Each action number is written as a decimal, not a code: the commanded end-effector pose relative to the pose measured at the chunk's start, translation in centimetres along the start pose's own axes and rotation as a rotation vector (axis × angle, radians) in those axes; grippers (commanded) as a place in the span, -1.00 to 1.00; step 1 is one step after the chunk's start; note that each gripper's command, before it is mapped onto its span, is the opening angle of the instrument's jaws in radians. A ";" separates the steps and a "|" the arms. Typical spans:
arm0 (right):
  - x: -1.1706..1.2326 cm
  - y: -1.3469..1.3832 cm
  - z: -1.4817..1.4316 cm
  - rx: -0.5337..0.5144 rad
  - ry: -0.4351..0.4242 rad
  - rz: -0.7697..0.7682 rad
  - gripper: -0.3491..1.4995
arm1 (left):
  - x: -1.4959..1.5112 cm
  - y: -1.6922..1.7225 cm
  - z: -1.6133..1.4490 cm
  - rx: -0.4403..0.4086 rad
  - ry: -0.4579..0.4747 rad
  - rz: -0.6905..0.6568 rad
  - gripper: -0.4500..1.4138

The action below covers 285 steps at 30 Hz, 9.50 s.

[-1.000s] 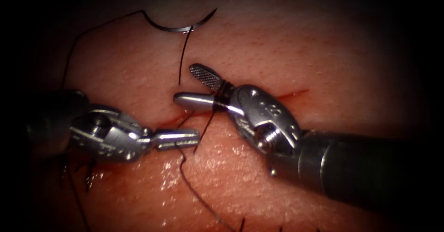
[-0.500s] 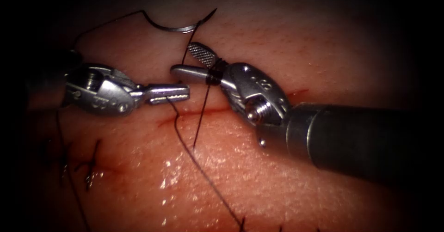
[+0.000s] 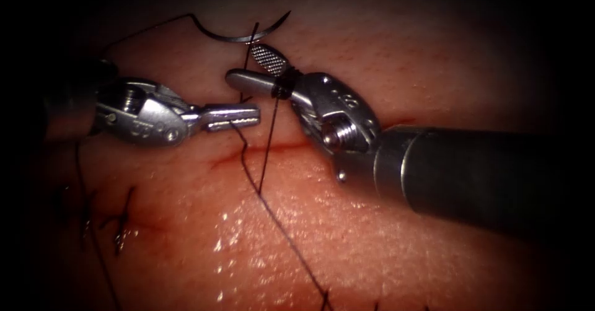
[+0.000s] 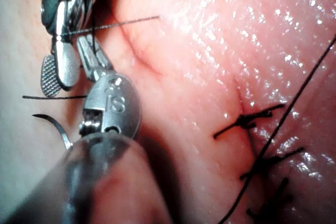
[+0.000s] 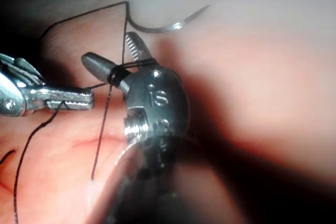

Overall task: Wound Closure
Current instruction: Hold suture tail with right hand, then pull downward through loops while pulling upward on working end with left end-effector, then use left driver to wrap thread one time clockwise around right grasper, then fetch tail of suture with right gripper

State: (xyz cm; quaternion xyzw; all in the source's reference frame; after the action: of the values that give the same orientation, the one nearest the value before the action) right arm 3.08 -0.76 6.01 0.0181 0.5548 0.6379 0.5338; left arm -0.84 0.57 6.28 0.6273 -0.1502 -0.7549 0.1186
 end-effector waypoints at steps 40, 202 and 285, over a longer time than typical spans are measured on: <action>-0.65 -0.33 -0.70 0.023 0.013 -0.326 -1.00 | 0.17 -0.25 -0.43 0.012 -0.035 -0.073 -1.00; 0.63 -0.64 -1.72 0.588 -0.394 -0.711 -0.82 | 1.74 -0.23 -0.42 -0.074 0.284 -0.455 -1.00; -0.48 -0.93 -0.57 1.796 -0.964 -0.604 0.40 | 0.11 0.66 0.19 -0.090 0.459 -0.652 -1.00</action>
State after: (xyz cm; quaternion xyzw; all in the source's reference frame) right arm 3.48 -1.69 5.34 0.5167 0.5325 -0.2406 0.6258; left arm -1.00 -0.08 6.42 0.7879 0.1211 -0.5996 -0.0708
